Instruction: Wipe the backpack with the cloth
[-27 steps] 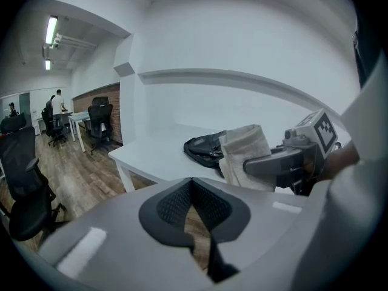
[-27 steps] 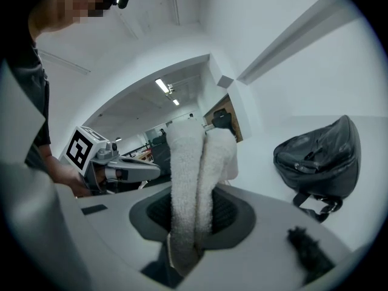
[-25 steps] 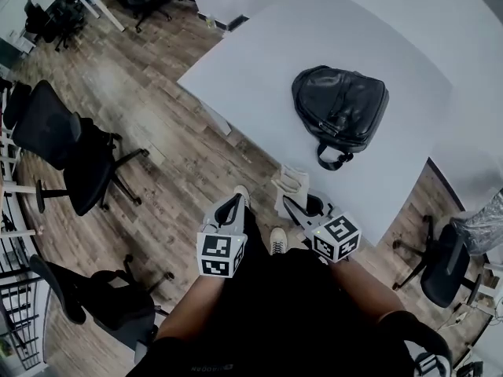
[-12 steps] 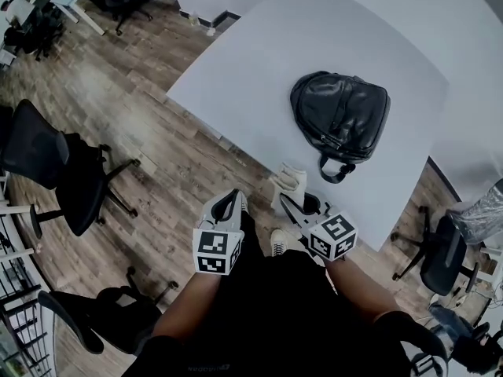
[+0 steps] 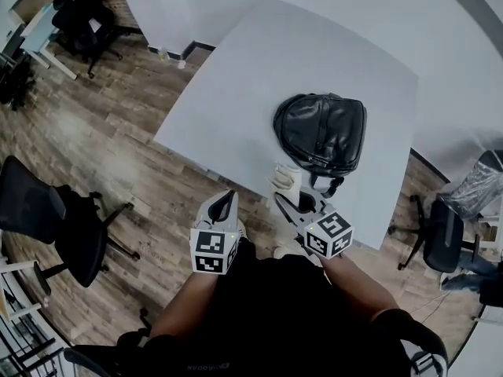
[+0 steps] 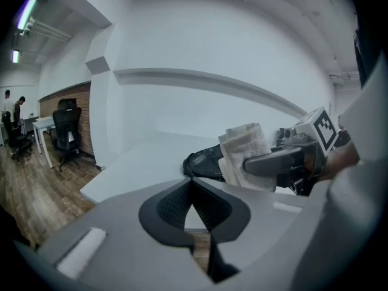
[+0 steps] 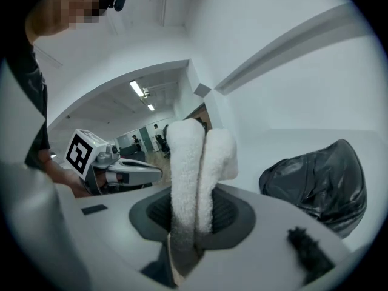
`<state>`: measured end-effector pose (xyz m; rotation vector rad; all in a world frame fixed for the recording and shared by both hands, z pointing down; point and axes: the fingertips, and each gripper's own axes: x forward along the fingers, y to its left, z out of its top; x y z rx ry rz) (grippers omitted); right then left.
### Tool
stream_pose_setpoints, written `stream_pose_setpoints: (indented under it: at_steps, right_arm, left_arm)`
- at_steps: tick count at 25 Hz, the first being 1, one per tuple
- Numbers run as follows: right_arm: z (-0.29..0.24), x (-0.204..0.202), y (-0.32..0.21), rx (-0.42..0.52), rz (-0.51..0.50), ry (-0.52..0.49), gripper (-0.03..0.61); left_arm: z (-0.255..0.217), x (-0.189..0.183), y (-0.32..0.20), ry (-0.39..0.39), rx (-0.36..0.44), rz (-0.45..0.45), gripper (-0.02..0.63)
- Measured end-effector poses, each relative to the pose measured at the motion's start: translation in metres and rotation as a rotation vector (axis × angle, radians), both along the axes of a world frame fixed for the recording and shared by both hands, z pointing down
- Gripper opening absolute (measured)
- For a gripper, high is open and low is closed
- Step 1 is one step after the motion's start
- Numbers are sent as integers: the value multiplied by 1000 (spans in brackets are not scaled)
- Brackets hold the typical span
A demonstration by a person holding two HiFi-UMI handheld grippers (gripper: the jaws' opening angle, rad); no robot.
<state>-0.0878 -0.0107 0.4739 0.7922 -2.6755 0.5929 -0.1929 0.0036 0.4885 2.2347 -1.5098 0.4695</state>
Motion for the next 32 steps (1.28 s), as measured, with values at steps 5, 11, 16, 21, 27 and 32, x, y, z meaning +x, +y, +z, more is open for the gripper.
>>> stream_pose_setpoints:
  at_steps: [5, 11, 16, 21, 27, 32]
  right_arm:
    - [-16, 2, -24, 8, 91, -7, 94]
    - [-18, 6, -49, 45, 196, 24, 94]
    - [-23, 16, -73, 77, 278, 39, 94]
    - [-30, 40, -91, 89, 337, 53, 95]
    - [-16, 67, -108, 67, 368, 68, 94]
    - [-7, 72, -139, 71, 328, 81, 95]
  left_arm:
    - [-10, 5, -33, 37, 34, 79, 6]
    - [-8, 2, -61, 53, 56, 166, 6]
    - [-5, 5, -74, 31, 53, 241, 6]
    - [9, 40, -79, 18, 8, 367, 6]
    - [18, 68, -90, -7, -17, 430, 8]
    - [19, 75, -107, -15, -18, 396, 6]
